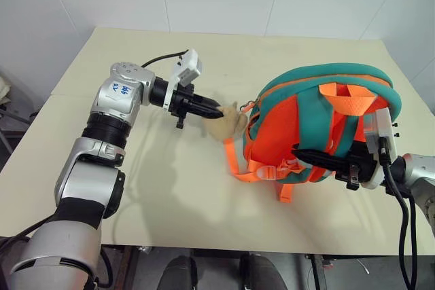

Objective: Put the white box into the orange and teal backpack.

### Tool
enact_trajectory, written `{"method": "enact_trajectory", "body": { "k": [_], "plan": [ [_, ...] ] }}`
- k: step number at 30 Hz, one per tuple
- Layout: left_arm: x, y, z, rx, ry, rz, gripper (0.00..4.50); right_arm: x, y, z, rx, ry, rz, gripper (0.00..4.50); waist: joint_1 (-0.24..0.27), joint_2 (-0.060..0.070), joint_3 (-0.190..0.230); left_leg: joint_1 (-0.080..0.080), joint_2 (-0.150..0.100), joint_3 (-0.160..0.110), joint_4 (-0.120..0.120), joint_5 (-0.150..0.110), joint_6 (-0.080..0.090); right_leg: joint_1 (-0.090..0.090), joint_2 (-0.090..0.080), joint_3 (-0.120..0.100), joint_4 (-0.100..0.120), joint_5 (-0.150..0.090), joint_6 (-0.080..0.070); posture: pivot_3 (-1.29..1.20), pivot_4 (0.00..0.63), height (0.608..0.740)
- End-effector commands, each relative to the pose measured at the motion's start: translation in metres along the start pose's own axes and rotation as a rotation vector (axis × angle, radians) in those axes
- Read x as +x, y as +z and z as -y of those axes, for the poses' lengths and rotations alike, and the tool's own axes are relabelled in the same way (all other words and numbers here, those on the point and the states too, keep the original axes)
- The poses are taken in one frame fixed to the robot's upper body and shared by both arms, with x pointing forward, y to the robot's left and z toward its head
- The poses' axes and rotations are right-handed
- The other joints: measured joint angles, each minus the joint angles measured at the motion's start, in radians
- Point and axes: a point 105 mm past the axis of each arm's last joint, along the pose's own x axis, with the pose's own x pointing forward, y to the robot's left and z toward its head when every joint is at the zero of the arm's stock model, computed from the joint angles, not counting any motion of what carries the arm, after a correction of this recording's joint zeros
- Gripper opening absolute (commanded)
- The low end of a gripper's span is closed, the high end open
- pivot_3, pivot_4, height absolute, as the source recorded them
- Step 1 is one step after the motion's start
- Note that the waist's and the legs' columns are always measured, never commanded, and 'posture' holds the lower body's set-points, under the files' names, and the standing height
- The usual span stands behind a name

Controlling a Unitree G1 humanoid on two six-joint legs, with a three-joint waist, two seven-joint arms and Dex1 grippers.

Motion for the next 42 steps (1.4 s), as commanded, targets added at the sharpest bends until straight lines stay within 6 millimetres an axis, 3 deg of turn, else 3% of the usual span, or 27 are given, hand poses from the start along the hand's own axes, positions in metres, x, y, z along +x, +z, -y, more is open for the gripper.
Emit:
{"method": "enact_trajectory", "body": {
  "k": [1,6,15,20,28,31,37,42],
  "plan": [
    [-0.002,-0.015,-0.001,-0.009,0.012,-0.08,0.31,0.0,0.009,-0.002,-0.044,0.002,0.031,0.58,0.0,0.0,0.0,0.0,0.0,0.0,0.0,0.0,0.0,0.0,0.0,0.0,0.0,0.0,0.0,0.0,0.15,0.74],
    [0.006,-0.038,0.001,-0.036,-0.014,-0.141,0.31,0.0,0.009,-0.001,-0.047,0.005,0.029,0.58,0.0,0.0,0.0,0.0,0.0,0.0,0.0,0.0,0.0,0.0,0.0,0.0,0.0,0.0,0.0,0.0,0.15,0.74],
    [0.026,-0.051,0.0,-0.043,-0.041,-0.166,0.31,0.001,0.008,-0.001,-0.051,0.011,0.026,0.58,0.001,0.0,0.0,0.0,0.0,0.0,0.0,0.0,0.0,0.0,0.0,0.0,0.0,0.0,0.0,0.0,0.15,0.74],
    [0.032,-0.041,-0.002,-0.025,-0.028,-0.09,0.31,-0.001,0.006,-0.002,-0.04,0.01,0.002,0.58,0.001,0.0,0.0,0.0,0.0,0.0,0.0,0.0,0.0,0.0,0.0,0.0,0.0,0.0,0.0,0.0,0.15,0.74],
    [0.019,0.002,0.002,-0.066,-0.047,0.213,0.31,-0.005,0.005,-0.003,-0.021,-0.003,-0.039,0.58,0.001,0.0,0.0,-0.001,0.0,0.0,0.0,0.0,0.0,0.0,0.0,-0.001,0.0,0.0,0.0,0.0,0.15,0.74],
    [0.015,-0.001,0.006,-0.075,-0.052,0.237,0.31,-0.007,0.003,-0.003,-0.016,-0.007,-0.057,0.58,0.001,0.0,0.0,-0.001,0.001,0.0,0.0,0.0,0.0,0.0,-0.001,0.0,0.0,0.0,0.0,0.0,0.15,0.74],
    [0.012,-0.009,0.01,-0.114,-0.046,0.234,2.2,-0.008,0.0,-0.003,-0.019,0.014,-0.108,0.58,0.001,0.0,0.0,-0.001,0.0,0.0,0.001,0.0,0.0,0.0,0.0,0.0,0.0,0.0,0.0,0.0,0.15,0.74],
    [0.004,-0.009,0.007,-0.132,-0.015,0.244,3.81,-0.012,0.0,0.004,-0.023,-0.008,-0.133,2.27,0.002,0.0,0.0,-0.001,0.0,-0.001,0.001,0.0,0.001,0.0,-0.001,0.0,0.0,0.0,0.001,0.0,0.15,0.74]
  ]
}}
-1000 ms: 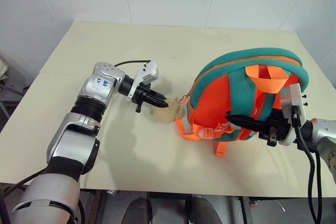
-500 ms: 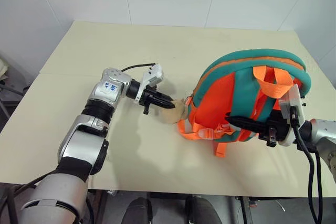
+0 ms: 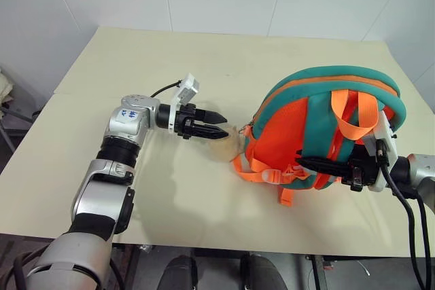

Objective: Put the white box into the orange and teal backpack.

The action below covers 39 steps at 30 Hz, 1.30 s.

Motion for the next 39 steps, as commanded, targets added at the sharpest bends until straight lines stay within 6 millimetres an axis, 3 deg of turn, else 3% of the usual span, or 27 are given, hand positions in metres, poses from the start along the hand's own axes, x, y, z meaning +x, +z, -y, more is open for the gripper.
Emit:
{"method": "enact_trajectory", "body": {
  "k": [1,2,6,7,12,21,29,35,39],
  "plan": [
    [-0.008,0.016,0.001,0.046,0.018,0.042,4.13,-0.004,0.008,0.002,-0.042,-0.005,-0.01,2.63,0.0,0.0,0.0,0.0,0.0,0.0,0.0,0.0,0.0,0.0,0.0,0.0,0.0,0.0,0.0,0.0,0.15,0.74],
    [-0.011,0.017,0.0,0.048,0.028,0.048,4.44,-0.006,0.009,0.004,-0.046,-0.012,-0.01,2.98,0.0,0.0,0.0,0.0,0.0,0.0,0.0,0.0,0.0,0.0,0.0,0.0,0.0,0.0,0.0,0.0,0.15,0.74],
    [-0.023,0.025,-0.002,0.05,0.065,0.079,4.5,-0.014,0.013,0.009,-0.061,-0.036,-0.015,4.38,-0.002,0.0,0.0,0.0,0.0,0.0,0.0,0.0,0.0,0.0,0.0,0.0,0.0,0.0,0.0,0.0,0.15,0.74],
    [-0.026,0.026,-0.003,0.051,0.076,0.086,4.5,-0.017,0.014,0.009,-0.064,-0.042,-0.019,4.47,-0.002,0.0,0.0,0.0,0.0,0.0,0.0,0.0,0.0,0.0,0.0,0.0,0.0,0.0,0.0,0.0,0.15,0.74],
    [-0.041,0.03,-0.004,0.051,0.12,0.118,4.5,-0.034,0.011,0.011,-0.061,-0.076,-0.051,4.47,0.0,0.0,0.0,0.0,0.0,0.0,0.0,0.0,0.0,0.0,0.0,0.0,0.0,0.0,0.0,0.0,0.15,0.74],
    [-0.083,0.024,-0.003,0.056,0.221,0.174,4.5,-0.088,0.012,0.018,-0.074,-0.226,-0.165,4.47,0.01,0.0,0.0,0.0,0.0,0.001,0.0,0.0,0.0,0.0,0.0,0.0,-0.001,0.0,0.001,0.0,0.15,0.74],
    [-0.107,0.019,0.002,0.073,0.253,0.227,4.5,-0.134,0.013,0.023,-0.093,-0.345,-0.289,4.47,0.013,0.0,0.0,0.0,0.0,0.001,0.0,0.0,0.0,0.001,0.0,0.0,-0.001,0.001,0.001,0.0,0.15,0.74],
    [-0.119,0.029,0.004,0.205,0.316,0.377,4.5,-0.146,0.015,0.031,-0.096,-0.517,-0.163,4.47,0.012,-0.001,0.0,0.0,0.001,0.0,0.0,0.0,0.0,0.001,0.0,0.0,-0.001,0.001,0.001,0.0,0.15,0.74],
    [-0.123,0.03,0.015,0.258,0.292,0.44,4.5,-0.142,0.012,0.032,-0.08,-0.558,-0.095,4.47,0.01,0.0,0.0,0.001,0.002,0.001,0.0,0.0,0.0,0.001,-0.001,0.001,-0.001,0.001,0.001,0.0,0.15,0.74]
  ]
}}
